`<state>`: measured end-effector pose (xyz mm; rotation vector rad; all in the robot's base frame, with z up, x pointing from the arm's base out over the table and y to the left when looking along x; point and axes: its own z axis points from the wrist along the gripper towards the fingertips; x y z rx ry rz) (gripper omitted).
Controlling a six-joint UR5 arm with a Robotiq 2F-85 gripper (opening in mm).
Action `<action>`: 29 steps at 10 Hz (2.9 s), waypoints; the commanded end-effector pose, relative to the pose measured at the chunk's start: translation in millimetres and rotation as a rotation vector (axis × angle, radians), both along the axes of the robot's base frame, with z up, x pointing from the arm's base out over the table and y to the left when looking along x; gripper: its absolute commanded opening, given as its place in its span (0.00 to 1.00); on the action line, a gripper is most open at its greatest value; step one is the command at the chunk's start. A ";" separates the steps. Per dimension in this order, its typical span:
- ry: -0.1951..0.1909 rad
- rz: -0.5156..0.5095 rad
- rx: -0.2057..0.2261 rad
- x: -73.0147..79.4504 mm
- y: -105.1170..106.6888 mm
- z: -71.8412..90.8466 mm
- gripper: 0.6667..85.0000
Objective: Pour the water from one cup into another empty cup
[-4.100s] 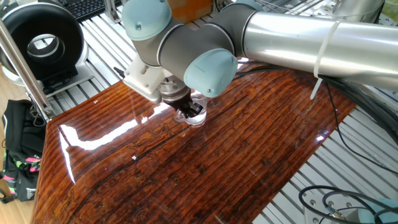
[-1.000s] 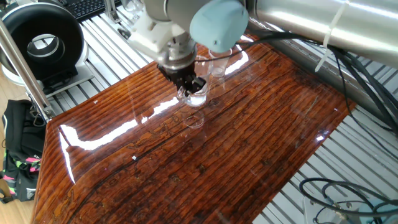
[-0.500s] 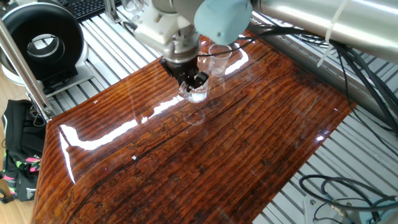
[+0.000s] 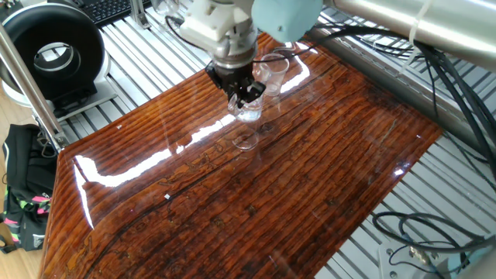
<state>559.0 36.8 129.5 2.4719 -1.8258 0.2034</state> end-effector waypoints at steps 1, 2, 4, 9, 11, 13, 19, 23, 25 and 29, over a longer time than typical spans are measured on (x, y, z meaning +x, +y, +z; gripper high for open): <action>0.016 -0.013 0.031 11.3 4.2 5.3 0.01; 0.018 -0.030 0.061 13.5 7.2 6.2 0.01; 0.037 -0.082 0.090 7.8 0.3 11.6 0.01; 0.018 -0.123 0.113 10.0 -10.4 15.0 0.01; 0.007 -0.147 0.114 11.6 -15.9 16.0 0.01; 0.013 -0.147 0.113 10.6 -17.0 16.1 0.01; 0.022 -0.130 0.163 15.1 -12.0 14.6 0.01; 0.020 -0.156 0.230 16.1 4.4 16.4 0.01; 0.016 -0.153 0.214 17.7 1.2 16.1 0.01; 0.014 -0.153 0.215 20.0 0.4 14.7 0.01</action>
